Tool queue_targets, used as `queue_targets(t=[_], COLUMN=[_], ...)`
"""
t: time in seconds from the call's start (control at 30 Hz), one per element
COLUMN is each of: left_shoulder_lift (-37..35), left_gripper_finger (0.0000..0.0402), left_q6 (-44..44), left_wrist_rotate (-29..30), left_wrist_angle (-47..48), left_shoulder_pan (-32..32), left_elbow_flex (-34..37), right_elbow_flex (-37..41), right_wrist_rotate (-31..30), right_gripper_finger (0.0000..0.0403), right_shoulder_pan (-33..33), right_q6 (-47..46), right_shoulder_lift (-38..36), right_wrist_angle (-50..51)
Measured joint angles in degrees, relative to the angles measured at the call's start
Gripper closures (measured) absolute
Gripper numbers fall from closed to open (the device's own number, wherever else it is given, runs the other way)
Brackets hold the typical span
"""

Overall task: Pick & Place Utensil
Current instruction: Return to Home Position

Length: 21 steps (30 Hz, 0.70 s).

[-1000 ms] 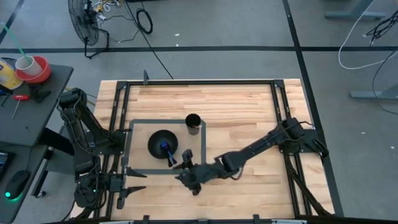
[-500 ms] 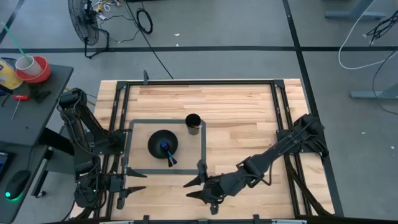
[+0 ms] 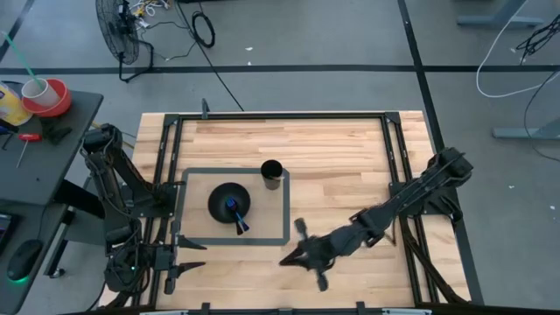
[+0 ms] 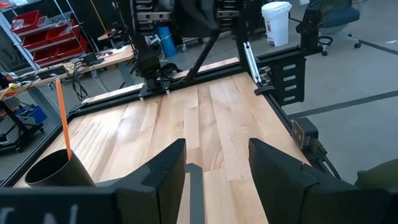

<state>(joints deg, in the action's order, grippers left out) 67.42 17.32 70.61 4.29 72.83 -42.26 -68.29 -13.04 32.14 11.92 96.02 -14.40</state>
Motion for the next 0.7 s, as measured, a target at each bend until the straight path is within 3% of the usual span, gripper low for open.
queue_targets(t=[0.33,0.53,0.7], left_shoulder_lift=[0.00,-0.18,-1.50], left_gripper_finger=[0.0220,0.0220,0.0220], left_q6=[0.02,0.02,2.65], left_wrist_rotate=[0.00,0.00,-0.47], left_wrist_angle=[-0.08,-0.77,-0.69], left_shoulder_pan=[0.00,-0.41,-3.02], left_elbow_flex=[0.00,0.00,0.00], right_elbow_flex=[26.62,37.93,45.23], right_wrist_rotate=[-8.85,-8.60,-8.92], right_gripper_finger=[0.0399,0.0386,0.0378], right_shoulder_pan=[0.20,0.20,0.20], right_q6=[-7.32,-8.29,-9.55], right_shoulder_lift=[-21.51,-34.02,-37.64], right_wrist_angle=[-15.24,-15.60,-19.14])
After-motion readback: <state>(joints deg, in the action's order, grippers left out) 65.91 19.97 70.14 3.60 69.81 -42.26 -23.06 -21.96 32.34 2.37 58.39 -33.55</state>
